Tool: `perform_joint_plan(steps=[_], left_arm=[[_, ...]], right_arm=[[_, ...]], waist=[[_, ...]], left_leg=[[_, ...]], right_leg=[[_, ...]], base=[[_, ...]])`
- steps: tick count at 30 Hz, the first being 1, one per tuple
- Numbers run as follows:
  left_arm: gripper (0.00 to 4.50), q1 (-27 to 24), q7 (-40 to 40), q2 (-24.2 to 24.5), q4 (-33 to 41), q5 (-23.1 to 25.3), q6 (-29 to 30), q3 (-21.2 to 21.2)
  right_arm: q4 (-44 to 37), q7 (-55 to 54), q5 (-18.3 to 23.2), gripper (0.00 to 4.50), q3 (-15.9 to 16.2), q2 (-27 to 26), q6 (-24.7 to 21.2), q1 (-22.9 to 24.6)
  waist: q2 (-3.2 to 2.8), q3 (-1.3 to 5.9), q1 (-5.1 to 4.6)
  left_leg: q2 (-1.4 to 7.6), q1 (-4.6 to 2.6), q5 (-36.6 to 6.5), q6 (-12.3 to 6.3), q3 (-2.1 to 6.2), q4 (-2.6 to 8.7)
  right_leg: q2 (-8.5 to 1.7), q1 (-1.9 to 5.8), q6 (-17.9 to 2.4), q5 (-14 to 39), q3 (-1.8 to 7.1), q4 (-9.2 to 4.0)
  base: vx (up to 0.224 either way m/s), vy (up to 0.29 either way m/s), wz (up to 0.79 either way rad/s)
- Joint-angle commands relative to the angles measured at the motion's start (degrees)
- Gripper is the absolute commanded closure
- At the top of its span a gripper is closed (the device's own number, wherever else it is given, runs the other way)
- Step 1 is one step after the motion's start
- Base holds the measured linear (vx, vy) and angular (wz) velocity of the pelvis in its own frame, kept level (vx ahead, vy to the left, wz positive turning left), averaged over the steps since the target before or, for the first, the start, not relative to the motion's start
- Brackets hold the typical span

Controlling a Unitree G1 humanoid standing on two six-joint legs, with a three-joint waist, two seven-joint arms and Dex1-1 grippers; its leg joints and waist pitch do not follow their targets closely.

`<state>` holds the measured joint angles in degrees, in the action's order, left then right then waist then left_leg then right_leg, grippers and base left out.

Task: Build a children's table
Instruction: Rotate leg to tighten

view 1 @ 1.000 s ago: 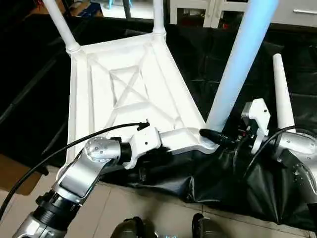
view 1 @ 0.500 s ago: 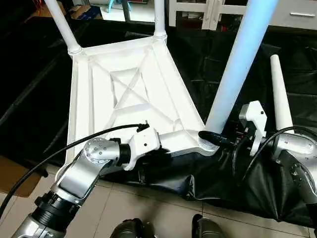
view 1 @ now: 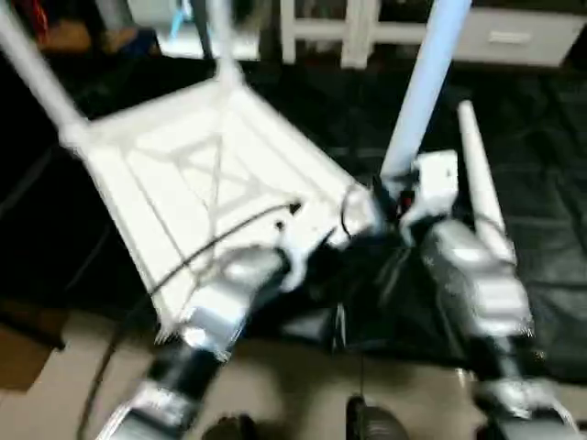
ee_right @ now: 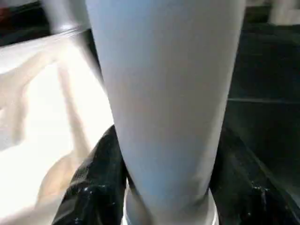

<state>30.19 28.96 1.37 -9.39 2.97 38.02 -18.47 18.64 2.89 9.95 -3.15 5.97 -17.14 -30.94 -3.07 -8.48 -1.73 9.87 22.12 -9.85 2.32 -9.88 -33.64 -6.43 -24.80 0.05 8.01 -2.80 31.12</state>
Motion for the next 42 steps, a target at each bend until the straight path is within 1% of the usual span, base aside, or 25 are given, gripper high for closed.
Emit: perform_joint_plan(steps=[1,2,3,4,6,7,8,9,10,11,12,13,17,18,20,21,23,25,26,27,28,33,37,40,42], left_arm=[[4.5,0.68,-0.42,-2.8,0.37,-2.51,-0.6,-1.4],[4.5,0.68,-0.42,-2.8,0.37,-2.51,-0.6,-1.4],[4.5,1.23,-0.39,-2.45,-0.15,-1.48,-1.44,-1.43],[4.5,1.43,-0.13,-1.87,-0.33,-0.74,-1.9,-1.47],[4.5,0.88,1.64,1.22,0.07,0.37,-3.71,-2.11],[4.5,0.63,2.21,2.2,0.2,0.57,-4.31,-2.22],[4.5,0.14,3.09,3.72,0.62,0.79,-4.84,-2.38],[4.5,-0.41,4.46,5.31,1.08,0.88,-6.3,-2.72],[4.5,-1.14,6.3,7.02,1.72,0.78,-7.51,-3.0],[4.5,-2.0,8.34,9.12,2.36,0.65,-9.35,-3.23],[4.5,-2.0,8.34,9.12,2.36,0.65,-9.35,-3.23],[4.5,-3.71,12.73,12.74,3.83,-0.17,-12.89,-3.65],[4.5,-7.23,21.23,19.48,7.3,-2.43,-18.45,-4.74],[4.5,-7.87,21.79,20.65,7.56,-2.44,-19.41,-4.74],[4.5,-8.21,22.02,21.18,7.69,-2.46,-19.92,-4.67],[4.5,-8.94,22.92,21.86,8.57,-3.2,-20.07,-4.3],[4.5,-9.89,24.5,22.5,10.21,-4.61,-19.71,-3.89],[4.5,-10.82,25.9,23.02,11.67,-6.23,-19.85,-3.42],[4.5,-10.86,25.98,23.04,11.72,-6.34,-19.9,-3.38],[4.5,-10.94,26.14,23.1,11.79,-6.53,-20.03,-3.32],[4.5,-10.97,26.29,23.22,11.81,-6.69,-20.24,-3.35],[4.5,-10.81,26.86,23.04,12.13,-6.98,-20.13,-3.35],[4.5,-10.87,27.16,23.36,12.71,-7.36,-19.78,-3.41],[4.5,-10.96,27.52,23.46,12.78,-7.32,-19.74,-3.36],[4.5,-11.04,27.7,23.58,12.82,-7.28,-19.71,-3.4]], right_arm=[[9.2,-5.93,-0.29,2.57,-2.44,-1.57,-0.83,1.0],[9.2,-5.93,-0.29,2.57,-2.44,-1.57,-0.83,1.0],[10.13,-4.92,-0.97,2.57,-1.96,-2.49,0.23,-0.71],[10.27,-3.78,-1.2,2.57,-1.81,-2.9,0.96,-1.63],[7.67,1.41,-0.92,2.57,-0.69,-1.6,1.9,-1.67],[6.64,3.14,-0.6,2.57,-0.41,-1.11,2.16,-1.55],[4.85,5.73,-0.31,2.57,0.53,0.05,2.86,-1.21],[2.78,8.18,-0.38,2.01,1.7,1.51,3.31,-0.66],[0.38,11.19,-0.25,1.87,2.92,3.25,4.18,0.13],[-2.59,15.09,0.56,1.87,3.98,5.52,4.17,1.28],[-2.59,15.09,0.56,1.81,3.98,5.52,4.17,1.28],[-8.1,22.85,2.82,1.68,5.21,9.44,4.19,3.64],[-18.8,38.67,9.7,1.38,5.8,18.08,0.94,9.71],[-20.22,41.59,10.73,1.22,5.31,20.41,0.27,11.28],[-20.86,42.95,11.21,1.1,5.03,21.58,-0.05,12.07],[-21.88,45.08,12.23,0.94,4.62,23.77,-1.26,13.48],[-22.6,47.2,12.54,0.94,4.65,26.3,-2.05,14.95],[-22.51,48.15,12.21,0.94,4.55,28.11,-2.27,15.94],[-22.38,48.08,12.21,0.94,4.53,28.09,-2.35,15.93],[-22.13,47.91,12.23,0.94,4.49,28.01,-2.54,15.89],[-22.0,48.06,12.22,0.94,4.65,27.86,-2.59,15.86],[-20.23,48.03,13.28,1.41,4.65,25.98,-3.42,14.9],[-20.28,48.01,13.35,1.71,5.35,26.09,-3.81,14.84],[-20.55,48.47,13.34,2.03,5.38,26.05,-4.33,14.95],[-20.68,48.87,13.3,2.08,5.33,26.15,-4.67,15.1]], waist=[[0.2,3.07,-0.68],[0.2,3.07,-0.68],[-0.33,2.8,-0.76],[-0.42,2.47,-1.09],[-0.51,2.35,-1.29],[-0.43,2.38,-1.3],[-0.43,2.38,-1.3],[-0.07,2.34,-1.13],[0.17,2.43,-0.81],[0.1,2.55,-0.55],[0.31,2.74,-0.21],[0.14,2.64,0.33],[-0.03,2.87,1.53],[-0.05,2.84,1.74],[0.2,2.95,2.05],[0.27,3.09,2.33],[0.28,3.38,2.66],[0.53,3.54,2.75],[0.53,3.54,2.75],[0.49,3.96,2.53],[0.39,4.02,2.57],[0.35,4.29,2.53],[0.3,4.11,2.7],[0.36,3.92,2.7],[0.35,3.96,2.72]], left_leg=[[1.11,-1.33,-32.01,0.8,1.73,5.35],[1.11,-1.33,-32.01,0.8,1.73,5.35],[1.52,-1.71,-35.14,0.47,2.08,5.91],[1.77,-1.76,-38.19,0.76,2.4,6.44],[2.1,-2.25,-41.19,0.78,2.56,6.94],[2.0,-2.33,-40.39,0.63,2.5,6.81],[2.0,-2.33,-40.39,0.63,2.5,6.81],[1.48,-2.14,-37.11,0.38,2.16,6.36],[1.24,-1.82,-33.5,-0.33,1.99,6.11],[1.26,-1.73,-31.52,-0.64,1.83,6.02],[1.36,-1.44,-27.86,-1.55,1.54,5.97],[1.43,-1.24,-25.55,-2.46,1.37,6.02],[2.26,-1.08,-21.15,-3.83,0.77,6.12],[2.41,-1.41,-20.79,-3.94,0.33,5.97],[2.34,-1.55,-20.8,-3.96,0.1,5.77],[2.3,-1.78,-19.48,-3.92,-0.37,5.45],[2.45,-1.53,-16.69,-4.65,-0.53,5.36],[2.4,-1.55,-14.96,-5.52,-0.95,4.96],[2.4,-1.55,-14.96,-5.52,-0.95,4.96],[2.23,-1.01,-11.49,-6.96,-0.94,4.67],[2.24,-0.98,-9.88,-7.92,-0.94,4.48],[2.13,-0.69,-7.54,-9.6,-0.91,3.98],[2.16,-0.68,-8.25,-9.38,-0.93,4.08],[2.18,-0.8,-10.84,-7.71,-0.89,4.32],[2.2,-0.81,-10.99,-7.33,-0.86,4.34]], right_leg=[[-0.45,2.23,-2.04,35.83,-1.35,-5.36],[-0.45,2.23,-2.04,35.83,-1.35,-5.36],[-0.44,2.33,-1.76,33.99,-2.11,-5.72],[-0.22,2.65,-1.63,32.82,-2.74,-5.83],[-0.31,3.14,-2.06,30.55,-3.1,-5.79],[-0.84,3.26,-2.56,30.19,-3.08,-5.86],[-0.84,3.26,-2.56,30.19,-3.08,-5.86],[-1.56,2.98,-2.97,32.1,-2.87,-6.28],[-2.05,3.1,-3.05,33.53,-2.61,-6.47],[-2.32,3.09,-3.27,33.46,-2.24,-6.39],[-2.38,3.08,-4.22,32.05,-1.68,-6.11],[-2.26,3.02,-5.41,30.5,-1.4,-5.9],[-1.9,3.03,-8.24,23.41,-0.3,-4.28],[-1.71,2.49,-9.5,22.05,0.08,-3.95],[-1.55,2.48,-10.12,22.1,0.43,-3.78],[-1.39,2.03,-11.45,21.23,1.05,-3.44],[-1.38,2.42,-12.35,18.43,1.31,-2.85],[-1.21,2.17,-12.99,17.26,1.86,-2.41],[-1.21,2.17,-12.99,17.26,1.86,-2.41],[-1.23,2.71,-13.62,14.02,1.89,-1.74],[-1.2,2.61,-13.78,12.82,1.86,-1.63],[-1.1,2.85,-15.01,9.46,1.76,-0.96],[-1.19,2.94,-14.83,11.18,1.71,-1.13],[-1.24,2.83,-13.46,15.5,1.77,-1.56],[-1.2,2.8,-13.14,15.67,1.79,-1.56]], base=[[-0.056,0.021,-0.1],[0.0,0.0,0.0],[0.0,0.0,0.0],[0.0,0.0,0.0],[0.0,0.0,0.0],[0.0,0.0,0.0],[0.0,0.0,0.0],[0.0,0.0,0.0],[0.0,0.0,0.0],[0.0,0.0,0.0],[0.0,0.0,0.0],[0.0,0.0,0.0],[0.0,0.0,0.0],[0.0,0.0,0.0],[0.0,0.0,0.0],[0.0,0.0,0.0],[0.027,-0.005,0.06],[0.063,0.0,0.11],[0.071,0.008,0.09],[0.069,0.013,0.03],[0.069,0.013,0.03],[0.032,0.005,0.01],[0.0,0.0,0.0],[0.0,0.0,0.0],[0.0,0.0,0.0]])
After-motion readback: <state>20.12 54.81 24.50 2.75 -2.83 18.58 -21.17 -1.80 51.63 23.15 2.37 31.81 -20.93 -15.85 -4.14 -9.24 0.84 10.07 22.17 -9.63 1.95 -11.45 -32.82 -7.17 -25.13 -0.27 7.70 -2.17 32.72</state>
